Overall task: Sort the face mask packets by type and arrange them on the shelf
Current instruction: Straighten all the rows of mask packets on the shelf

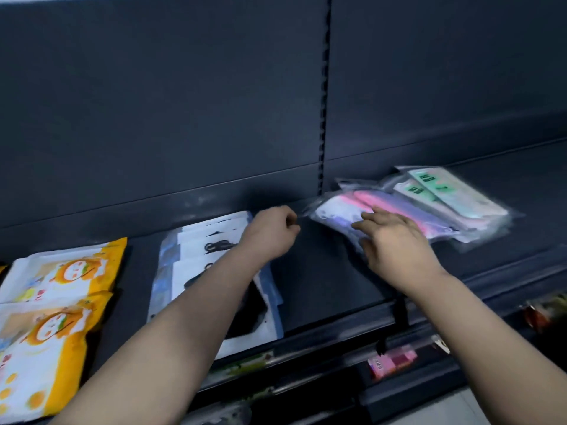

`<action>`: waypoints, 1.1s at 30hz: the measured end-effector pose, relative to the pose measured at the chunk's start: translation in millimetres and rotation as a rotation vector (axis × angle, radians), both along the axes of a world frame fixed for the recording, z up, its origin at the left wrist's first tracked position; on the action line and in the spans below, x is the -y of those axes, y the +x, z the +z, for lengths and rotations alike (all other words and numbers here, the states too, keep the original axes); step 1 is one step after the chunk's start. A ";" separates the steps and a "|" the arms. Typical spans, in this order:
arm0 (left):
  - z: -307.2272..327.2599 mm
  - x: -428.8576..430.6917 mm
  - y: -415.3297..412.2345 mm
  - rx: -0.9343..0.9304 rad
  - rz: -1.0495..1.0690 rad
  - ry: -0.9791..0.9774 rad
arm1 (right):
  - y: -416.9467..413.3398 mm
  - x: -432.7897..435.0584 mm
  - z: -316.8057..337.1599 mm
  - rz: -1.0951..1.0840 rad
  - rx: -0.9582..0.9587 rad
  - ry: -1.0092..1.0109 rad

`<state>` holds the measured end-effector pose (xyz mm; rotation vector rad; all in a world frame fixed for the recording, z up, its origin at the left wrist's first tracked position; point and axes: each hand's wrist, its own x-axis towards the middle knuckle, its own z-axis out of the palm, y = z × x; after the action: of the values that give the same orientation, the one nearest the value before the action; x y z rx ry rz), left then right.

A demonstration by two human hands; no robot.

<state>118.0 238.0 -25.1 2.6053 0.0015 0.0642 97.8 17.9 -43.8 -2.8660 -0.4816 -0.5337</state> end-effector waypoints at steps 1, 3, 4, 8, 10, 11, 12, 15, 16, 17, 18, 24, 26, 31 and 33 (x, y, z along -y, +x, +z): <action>0.9 12.6 6.1 -0.002 0.052 -0.024 | 5.0 11.7 0.5 -0.010 -0.003 0.026; 0.6 35.9 16.0 -0.019 0.186 -0.119 | 17.6 33.1 1.2 -0.026 -0.024 0.080; -1.1 48.2 19.3 -0.028 0.257 -0.220 | 24.4 45.0 1.6 -0.030 -0.044 0.101; -15.6 101.9 22.7 -0.011 0.444 -0.652 | 54.8 87.9 4.6 0.001 -0.111 0.119; -17.4 131.5 23.1 -0.022 0.454 -0.630 | 70.0 104.8 7.8 0.026 -0.135 0.033; -16.5 145.1 23.4 -0.037 0.453 -0.554 | 76.9 112.6 7.4 0.036 -0.159 -0.021; -14.1 155.6 24.2 -0.042 0.449 -0.429 | 82.6 119.1 6.7 0.043 -0.183 -0.066; -8.4 181.7 35.1 0.021 0.391 0.083 | 100.0 143.5 -1.3 0.044 -0.206 -0.163; -5.7 188.2 40.0 0.004 0.334 0.177 | 105.9 150.4 -5.2 0.038 -0.194 -0.194; -3.0 193.4 44.8 -0.050 0.263 0.206 | 111.0 155.8 -8.7 0.034 -0.192 -0.221; -0.1 199.8 49.1 -0.126 0.199 0.195 | 116.5 161.3 -11.3 0.040 -0.214 -0.236; 14.1 202.0 70.8 -0.432 0.091 0.251 | 130.9 180.1 -18.9 0.070 -0.390 -0.226; 13.9 201.5 78.2 -0.476 0.073 0.261 | 132.8 180.1 -21.2 0.068 -0.385 -0.240; 3.6 216.7 89.6 -0.476 0.033 0.230 | 145.8 192.3 -19.2 -0.010 -0.408 -0.277; 2.2 217.8 92.6 -0.482 0.028 0.225 | 153.3 206.1 -19.6 -0.065 -0.424 -0.306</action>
<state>210.6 20.3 -22.9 2.7768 0.2136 -0.5836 251.1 -188.2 -63.4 -3.1642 -0.4257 0.1607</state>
